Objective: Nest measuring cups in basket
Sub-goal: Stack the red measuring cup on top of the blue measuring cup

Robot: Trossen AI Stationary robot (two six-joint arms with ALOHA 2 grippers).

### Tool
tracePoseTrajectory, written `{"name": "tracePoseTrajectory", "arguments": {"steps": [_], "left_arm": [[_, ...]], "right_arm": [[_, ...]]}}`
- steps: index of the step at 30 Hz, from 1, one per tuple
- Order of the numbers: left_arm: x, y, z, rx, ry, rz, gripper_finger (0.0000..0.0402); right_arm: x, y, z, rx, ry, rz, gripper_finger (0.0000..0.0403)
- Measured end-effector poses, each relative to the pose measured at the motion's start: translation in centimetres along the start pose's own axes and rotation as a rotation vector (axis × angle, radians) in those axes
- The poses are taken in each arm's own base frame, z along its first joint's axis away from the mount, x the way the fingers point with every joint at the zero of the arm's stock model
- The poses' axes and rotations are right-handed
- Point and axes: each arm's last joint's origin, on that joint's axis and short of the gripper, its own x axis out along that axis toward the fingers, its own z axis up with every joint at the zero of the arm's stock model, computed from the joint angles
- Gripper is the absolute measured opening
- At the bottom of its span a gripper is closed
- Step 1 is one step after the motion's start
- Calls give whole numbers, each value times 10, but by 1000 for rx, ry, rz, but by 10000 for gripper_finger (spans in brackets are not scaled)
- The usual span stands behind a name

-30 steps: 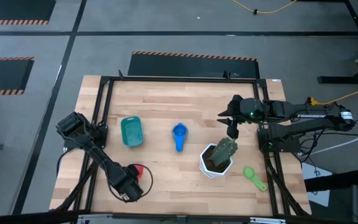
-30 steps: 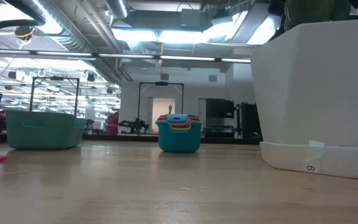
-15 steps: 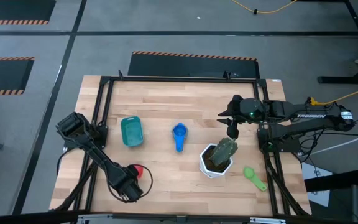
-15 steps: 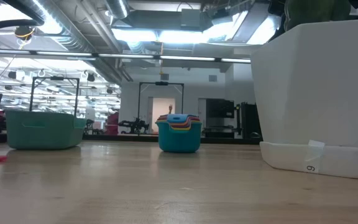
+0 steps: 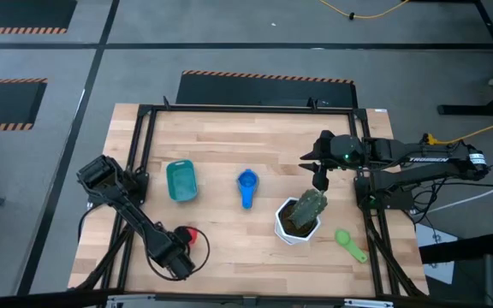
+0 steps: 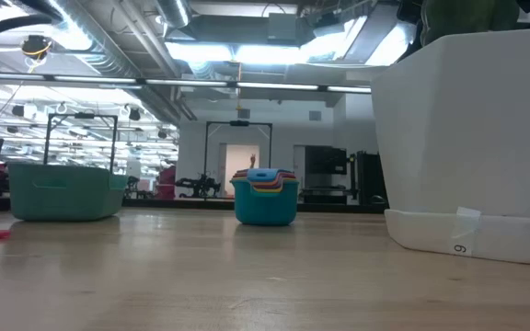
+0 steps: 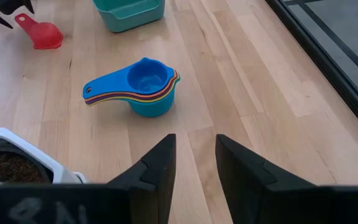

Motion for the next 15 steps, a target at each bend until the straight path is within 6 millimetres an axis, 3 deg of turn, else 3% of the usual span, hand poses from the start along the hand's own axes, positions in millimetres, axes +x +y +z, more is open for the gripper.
{"name": "tracePoseTrajectory", "arguments": {"steps": [15], "left_arm": [[17, 9, 0, -21, -17, -3, 263]], "right_arm": [[0, 0, 0, 0, 0, 0, 117]]}}
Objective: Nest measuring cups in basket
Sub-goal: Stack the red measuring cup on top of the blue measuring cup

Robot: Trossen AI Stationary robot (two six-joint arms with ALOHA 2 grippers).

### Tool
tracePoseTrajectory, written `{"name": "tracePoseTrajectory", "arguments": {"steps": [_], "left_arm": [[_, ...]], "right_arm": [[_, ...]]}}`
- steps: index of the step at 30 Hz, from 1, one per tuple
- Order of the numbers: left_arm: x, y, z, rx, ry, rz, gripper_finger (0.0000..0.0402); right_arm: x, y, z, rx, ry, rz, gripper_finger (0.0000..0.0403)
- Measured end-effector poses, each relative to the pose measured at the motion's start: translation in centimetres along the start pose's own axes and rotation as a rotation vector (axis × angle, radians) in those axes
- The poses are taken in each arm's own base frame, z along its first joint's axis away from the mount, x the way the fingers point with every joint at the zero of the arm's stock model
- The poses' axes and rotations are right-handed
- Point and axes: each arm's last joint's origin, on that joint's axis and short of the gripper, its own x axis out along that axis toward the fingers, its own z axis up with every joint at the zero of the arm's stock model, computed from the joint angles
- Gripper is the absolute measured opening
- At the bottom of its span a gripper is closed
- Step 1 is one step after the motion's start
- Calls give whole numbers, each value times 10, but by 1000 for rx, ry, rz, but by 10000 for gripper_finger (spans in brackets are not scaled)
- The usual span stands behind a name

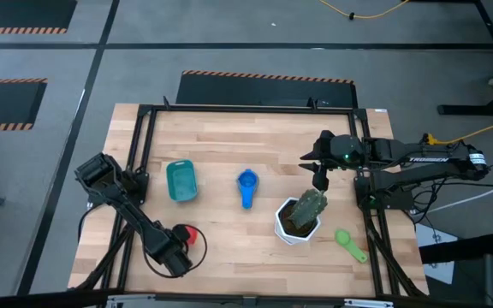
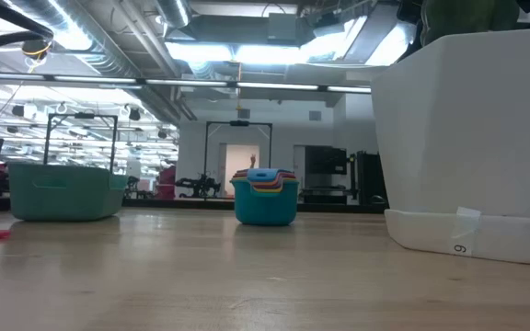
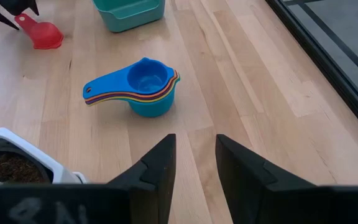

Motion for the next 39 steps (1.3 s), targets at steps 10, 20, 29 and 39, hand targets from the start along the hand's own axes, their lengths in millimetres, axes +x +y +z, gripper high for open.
{"name": "tracePoseTrajectory", "arguments": {"steps": [10, 20, 29, 39], "left_arm": [[1, 0, 0, 7, -11, 0, 263], [2, -1, 1, 4, -7, -5, 231], [2, -2, 1, 2, -8, -15, 159], [-2, -8, 2, 12, -62, -52, 124]], "right_arm": [[0, 0, 0, 0, 0, 0, 117], [0, 0, 0, 0, 0, 0, 117], [0, 0, 0, 0, 0, 0, 117], [0, 0, 0, 0, 0, 0, 117]]}}
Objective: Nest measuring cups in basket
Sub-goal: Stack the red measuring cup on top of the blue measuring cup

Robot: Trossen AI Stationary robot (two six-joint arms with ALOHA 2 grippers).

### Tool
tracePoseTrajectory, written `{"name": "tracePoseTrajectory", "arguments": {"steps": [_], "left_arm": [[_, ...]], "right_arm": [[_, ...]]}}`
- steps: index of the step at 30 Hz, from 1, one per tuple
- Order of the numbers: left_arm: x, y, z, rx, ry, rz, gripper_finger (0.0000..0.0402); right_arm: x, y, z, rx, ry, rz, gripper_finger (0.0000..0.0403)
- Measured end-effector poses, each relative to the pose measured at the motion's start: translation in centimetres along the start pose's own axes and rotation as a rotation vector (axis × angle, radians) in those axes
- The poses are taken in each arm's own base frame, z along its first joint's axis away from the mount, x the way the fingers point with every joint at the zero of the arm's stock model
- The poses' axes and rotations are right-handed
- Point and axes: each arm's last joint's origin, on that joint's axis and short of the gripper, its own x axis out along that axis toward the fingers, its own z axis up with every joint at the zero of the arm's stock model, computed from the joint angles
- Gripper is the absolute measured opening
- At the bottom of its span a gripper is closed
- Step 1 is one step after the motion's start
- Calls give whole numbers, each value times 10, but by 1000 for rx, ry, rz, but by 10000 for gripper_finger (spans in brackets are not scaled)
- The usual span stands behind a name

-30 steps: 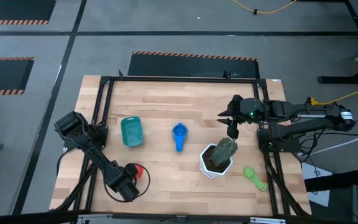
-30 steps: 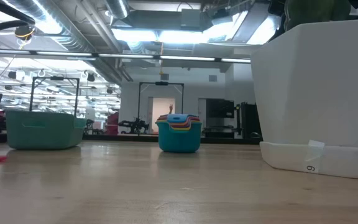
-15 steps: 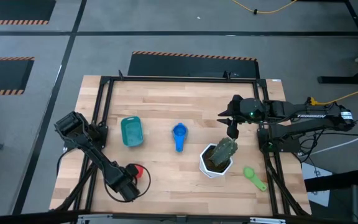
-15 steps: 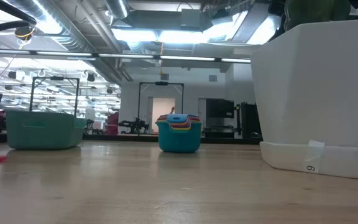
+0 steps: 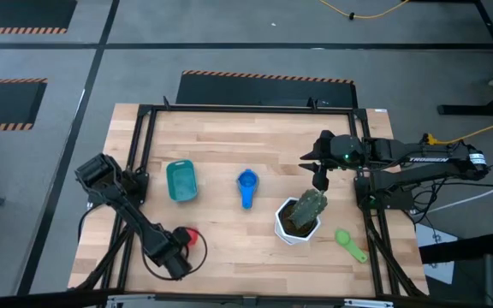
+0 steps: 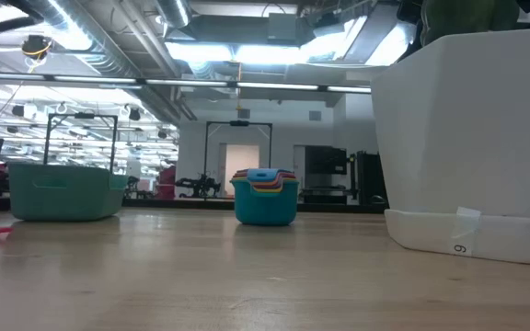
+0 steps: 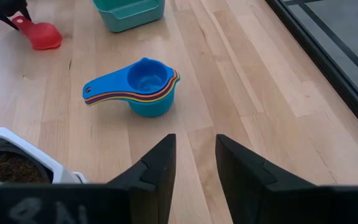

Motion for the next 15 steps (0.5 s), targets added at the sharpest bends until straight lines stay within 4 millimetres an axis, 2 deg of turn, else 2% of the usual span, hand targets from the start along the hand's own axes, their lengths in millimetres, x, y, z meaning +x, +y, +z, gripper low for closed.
{"name": "tracePoseTrajectory", "arguments": {"steps": [4, 10, 15], "left_arm": [[-7, -8, 5, -2, -75, -31, 124], [-25, -22, 25, 4, -308, -160, 122], [-45, -26, 51, 73, -514, -252, 122]], "right_arm": [[0, 0, 0, -30, 0, -1, 117], [0, 0, 0, -83, -1, -2, 117], [0, 0, 0, -132, -4, -2, 117]]}}
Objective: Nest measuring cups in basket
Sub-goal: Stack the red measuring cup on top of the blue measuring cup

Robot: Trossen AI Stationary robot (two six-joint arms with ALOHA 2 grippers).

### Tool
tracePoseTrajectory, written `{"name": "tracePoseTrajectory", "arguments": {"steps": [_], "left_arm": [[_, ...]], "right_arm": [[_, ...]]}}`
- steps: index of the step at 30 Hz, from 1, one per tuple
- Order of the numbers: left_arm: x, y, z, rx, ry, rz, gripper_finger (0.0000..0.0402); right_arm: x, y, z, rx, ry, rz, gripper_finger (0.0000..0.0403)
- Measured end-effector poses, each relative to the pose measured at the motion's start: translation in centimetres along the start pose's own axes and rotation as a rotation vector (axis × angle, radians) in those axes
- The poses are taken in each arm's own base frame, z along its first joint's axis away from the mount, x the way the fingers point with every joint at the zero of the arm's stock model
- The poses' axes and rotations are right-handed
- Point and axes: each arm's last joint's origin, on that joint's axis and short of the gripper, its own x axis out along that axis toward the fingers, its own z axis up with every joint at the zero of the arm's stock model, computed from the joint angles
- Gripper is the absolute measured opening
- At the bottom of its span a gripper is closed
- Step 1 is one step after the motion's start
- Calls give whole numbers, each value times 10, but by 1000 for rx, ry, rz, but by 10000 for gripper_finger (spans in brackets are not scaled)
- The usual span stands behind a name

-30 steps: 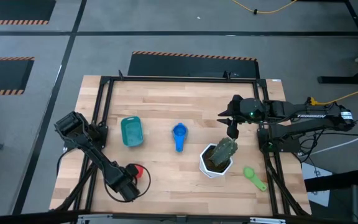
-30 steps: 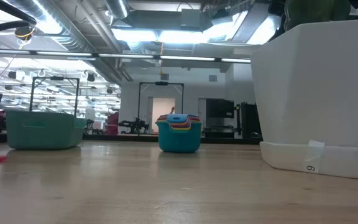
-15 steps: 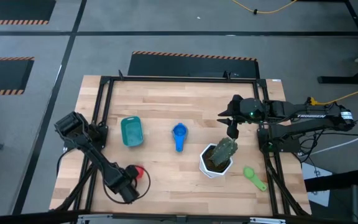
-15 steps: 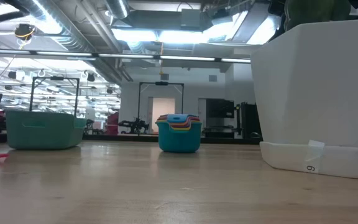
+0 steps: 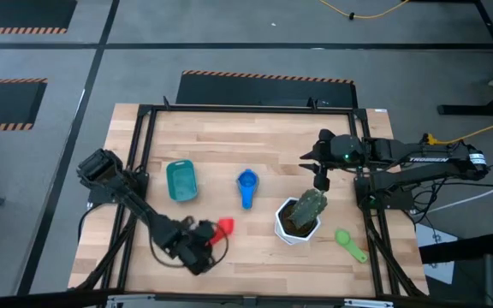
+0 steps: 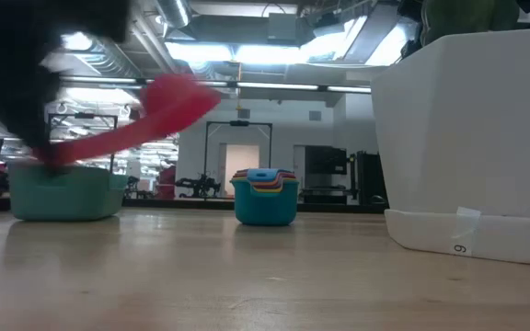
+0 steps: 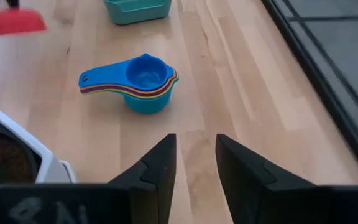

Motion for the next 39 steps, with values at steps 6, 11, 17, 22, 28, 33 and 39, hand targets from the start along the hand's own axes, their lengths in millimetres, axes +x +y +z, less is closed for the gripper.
{"name": "tracePoseTrajectory", "arguments": {"steps": [6, 11, 17, 22, 28, 33, 39], "left_arm": [[-12, 5, 47, 153, -307, 13, 122], [-37, 15, 82, 286, -439, 12, 122], [-83, 32, 120, 421, -564, -82, 122], [-123, 52, 147, 519, -696, -204, 122], [-152, 75, 175, 621, -848, -382, 122], [-157, 87, 192, 667, -897, -497, 122], [-156, 97, 201, 671, -899, -522, 123]], "right_arm": [[0, 0, 4, -131, -42, -4, 117], [-2, 0, 14, -272, -132, -20, 117], [-23, -4, 43, -360, -243, -55, 117], [-56, -7, 79, -451, -402, -84, 117], [-90, -8, 120, -509, -793, -64, 117], [-96, -3, 137, -552, -1053, 67, 117], [-68, 3, 148, -534, -1076, 140, 117]]}}
